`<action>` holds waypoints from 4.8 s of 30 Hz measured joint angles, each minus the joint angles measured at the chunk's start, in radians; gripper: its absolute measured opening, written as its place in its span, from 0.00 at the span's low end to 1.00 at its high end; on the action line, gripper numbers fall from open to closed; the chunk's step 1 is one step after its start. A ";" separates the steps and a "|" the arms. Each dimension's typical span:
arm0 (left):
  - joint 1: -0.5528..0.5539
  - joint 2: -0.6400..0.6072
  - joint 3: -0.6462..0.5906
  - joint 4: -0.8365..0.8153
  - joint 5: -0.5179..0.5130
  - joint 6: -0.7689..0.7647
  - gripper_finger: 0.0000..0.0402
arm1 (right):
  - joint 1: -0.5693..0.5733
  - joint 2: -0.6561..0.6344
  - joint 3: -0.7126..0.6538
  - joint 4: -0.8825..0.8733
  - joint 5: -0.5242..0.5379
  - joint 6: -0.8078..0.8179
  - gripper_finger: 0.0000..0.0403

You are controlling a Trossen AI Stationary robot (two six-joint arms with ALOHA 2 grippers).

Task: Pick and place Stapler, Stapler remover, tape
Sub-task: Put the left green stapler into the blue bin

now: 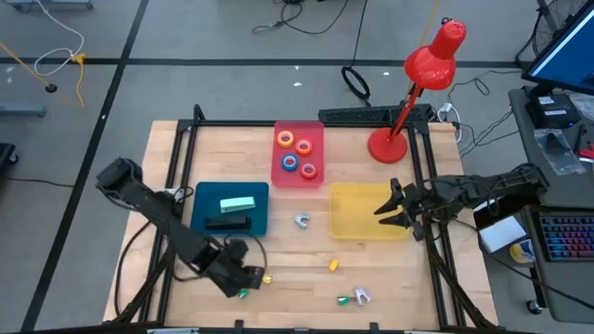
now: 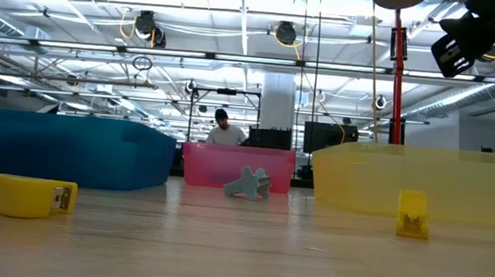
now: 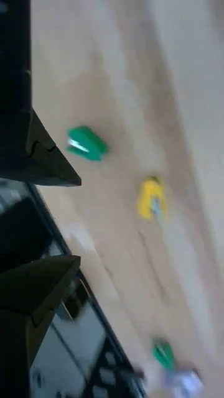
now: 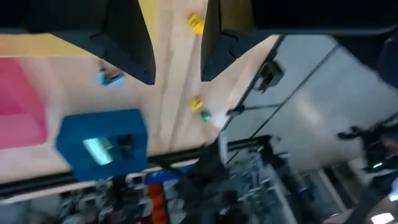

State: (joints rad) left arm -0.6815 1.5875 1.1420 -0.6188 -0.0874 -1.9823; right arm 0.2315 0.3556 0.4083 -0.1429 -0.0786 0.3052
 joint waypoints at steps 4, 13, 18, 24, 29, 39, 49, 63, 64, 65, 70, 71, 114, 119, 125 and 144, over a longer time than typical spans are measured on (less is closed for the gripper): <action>0.015 0.140 0.136 -0.161 0.142 0.010 0.47 | -0.014 -0.020 -0.007 -0.002 0.007 -0.005 0.31; -0.011 0.246 0.223 -0.189 0.220 0.111 0.47 | -0.030 -0.019 -0.007 0.000 0.005 -0.003 0.31; -0.034 0.246 0.223 -0.191 0.133 0.170 0.47 | -0.030 -0.019 -0.007 0.001 0.004 -0.003 0.31; -0.060 0.246 0.223 -0.191 0.089 0.240 0.47 | -0.030 -0.019 -0.007 0.001 0.004 -0.002 0.31; -0.067 0.246 0.223 -0.192 0.086 0.238 0.47 | -0.030 -0.019 -0.007 0.001 0.004 -0.002 0.31; -0.068 0.246 0.222 -0.192 0.059 0.235 0.47 | -0.030 -0.019 -0.007 0.001 0.004 -0.002 0.31; -0.065 0.286 0.219 -0.192 0.098 0.242 0.47 | -0.030 -0.019 -0.007 0.001 0.004 -0.002 0.31; -0.058 0.403 0.224 -0.191 0.188 0.251 0.47 | -0.030 -0.019 -0.007 0.002 0.005 0.026 0.31; -0.057 0.408 0.224 -0.191 0.191 0.252 0.47 | -0.030 -0.019 -0.007 0.003 0.004 0.030 0.31; -0.056 0.410 0.224 -0.192 0.192 0.251 0.47 | -0.030 -0.019 -0.007 0.003 0.004 0.033 0.31; -0.052 0.411 0.223 -0.192 0.195 0.246 0.47 | -0.030 -0.019 -0.007 0.003 0.004 0.042 0.31; -0.051 0.406 0.223 -0.192 0.200 0.246 0.47 | -0.030 -0.019 -0.007 0.003 0.004 0.043 0.31; -0.011 0.433 0.221 -0.248 0.246 0.433 0.44 | -0.030 -0.019 -0.006 -0.006 0.031 0.016 0.31; -0.003 0.434 0.220 -0.252 0.239 0.436 0.28 | -0.030 -0.019 -0.006 -0.006 0.031 0.016 0.31; 0.015 0.428 0.219 -0.256 0.244 0.439 0.14 | -0.030 -0.019 -0.006 -0.005 0.034 0.016 0.31; 0.327 -0.038 0.219 -0.791 -0.201 0.699 0.14 | -0.030 -0.019 -0.006 -0.004 0.316 0.029 0.31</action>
State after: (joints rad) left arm -0.3542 1.5490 1.3613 -1.4094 -0.2879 -1.2835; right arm 0.2020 0.3370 0.4019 -0.1469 0.2369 0.3344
